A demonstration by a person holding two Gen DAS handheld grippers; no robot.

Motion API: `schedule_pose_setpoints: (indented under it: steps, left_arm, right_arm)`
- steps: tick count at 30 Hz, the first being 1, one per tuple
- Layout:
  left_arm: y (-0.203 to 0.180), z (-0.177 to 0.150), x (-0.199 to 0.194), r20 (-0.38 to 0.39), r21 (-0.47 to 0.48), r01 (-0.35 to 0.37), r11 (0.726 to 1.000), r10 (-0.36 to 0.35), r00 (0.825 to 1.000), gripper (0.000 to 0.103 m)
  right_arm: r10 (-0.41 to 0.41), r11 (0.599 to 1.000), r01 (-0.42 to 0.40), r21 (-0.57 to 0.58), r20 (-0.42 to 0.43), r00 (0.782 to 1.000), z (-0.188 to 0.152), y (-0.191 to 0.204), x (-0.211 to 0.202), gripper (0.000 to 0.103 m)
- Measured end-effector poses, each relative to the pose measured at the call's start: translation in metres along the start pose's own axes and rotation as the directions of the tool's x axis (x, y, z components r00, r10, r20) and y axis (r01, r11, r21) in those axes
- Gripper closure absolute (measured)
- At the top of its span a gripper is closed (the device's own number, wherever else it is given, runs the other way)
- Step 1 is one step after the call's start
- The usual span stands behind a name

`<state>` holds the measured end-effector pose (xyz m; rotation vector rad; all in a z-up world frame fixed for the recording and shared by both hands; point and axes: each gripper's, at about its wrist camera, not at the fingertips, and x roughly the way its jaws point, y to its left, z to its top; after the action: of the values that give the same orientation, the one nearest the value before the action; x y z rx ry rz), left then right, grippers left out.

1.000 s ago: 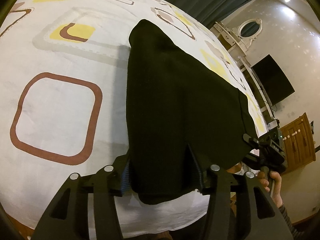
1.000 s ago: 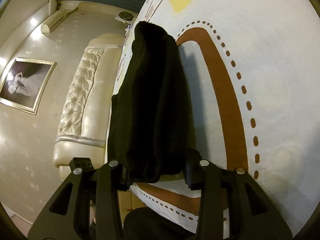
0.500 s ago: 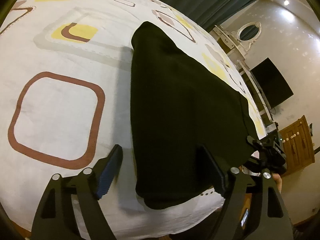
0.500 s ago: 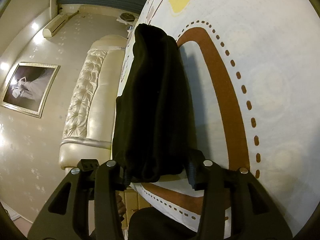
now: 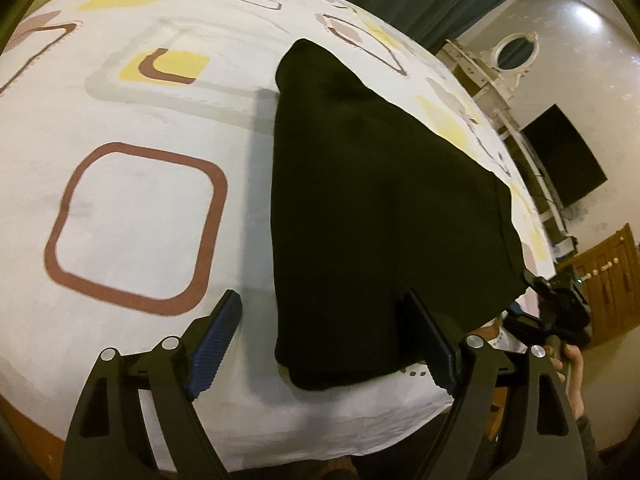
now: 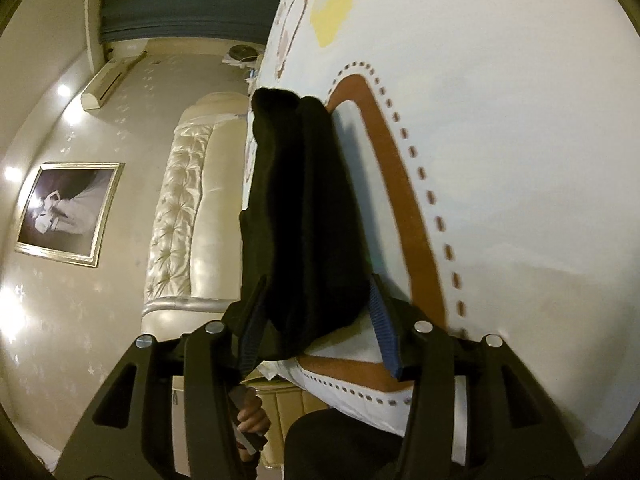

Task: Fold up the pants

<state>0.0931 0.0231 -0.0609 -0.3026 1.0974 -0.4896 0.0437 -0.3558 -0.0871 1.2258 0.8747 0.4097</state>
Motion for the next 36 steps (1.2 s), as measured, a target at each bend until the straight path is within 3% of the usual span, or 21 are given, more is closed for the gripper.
schedule_pose_setpoints:
  steps: [3, 10, 13, 17, 24, 28, 34, 36]
  left_arm:
    - [-0.007, -0.003, -0.006, 0.013, 0.011, -0.054, 0.999, 0.053, 0.998, 0.021]
    - [-0.026, -0.015, -0.027, 0.075, 0.060, -0.199, 0.978, 0.194, 0.978, 0.021]
    - [-0.033, -0.024, -0.035, 0.108, 0.064, -0.252, 0.966, 0.245, 0.964, 0.021]
    - [-0.048, -0.032, -0.046, 0.165, 0.101, -0.319, 0.943, 0.300, 0.940, 0.021]
    - [-0.062, -0.044, -0.062, 0.222, 0.119, -0.337, 0.934, 0.306, 0.926, 0.021]
    - [-0.065, -0.051, -0.069, 0.227, 0.089, -0.319, 0.944, 0.292, 0.929, 0.021]
    - [-0.074, -0.059, -0.070, 0.237, 0.097, -0.330, 0.939, 0.300, 0.924, 0.021]
    - [-0.076, -0.060, -0.070, 0.247, 0.100, -0.333, 0.938, 0.301, 0.921, 0.021]
  right_arm:
    - [-0.040, 0.999, 0.040, -0.016, 0.007, 0.999, -0.005, 0.003, -0.009, 0.053]
    - [-0.199, 0.972, 0.202, -0.117, 0.041, 0.979, -0.026, 0.020, -0.024, 0.029]
    - [-0.290, 0.936, 0.297, -0.192, 0.064, 0.955, -0.035, 0.031, -0.024, 0.027]
    - [-0.399, 0.860, 0.422, -0.288, 0.136, 0.907, -0.052, 0.052, -0.023, 0.022]
    - [-0.461, 0.756, 0.531, -0.383, 0.266, 0.847, -0.079, 0.085, -0.030, 0.019]
    - [-0.482, 0.648, 0.599, -0.470, 0.356, 0.800, -0.098, 0.105, -0.024, 0.018]
    - [-0.456, 0.624, 0.594, -0.509, 0.380, 0.805, -0.113, 0.119, -0.012, 0.017]
    - [-0.462, 0.602, 0.605, -0.521, 0.391, 0.796, -0.115, 0.121, -0.007, 0.017]
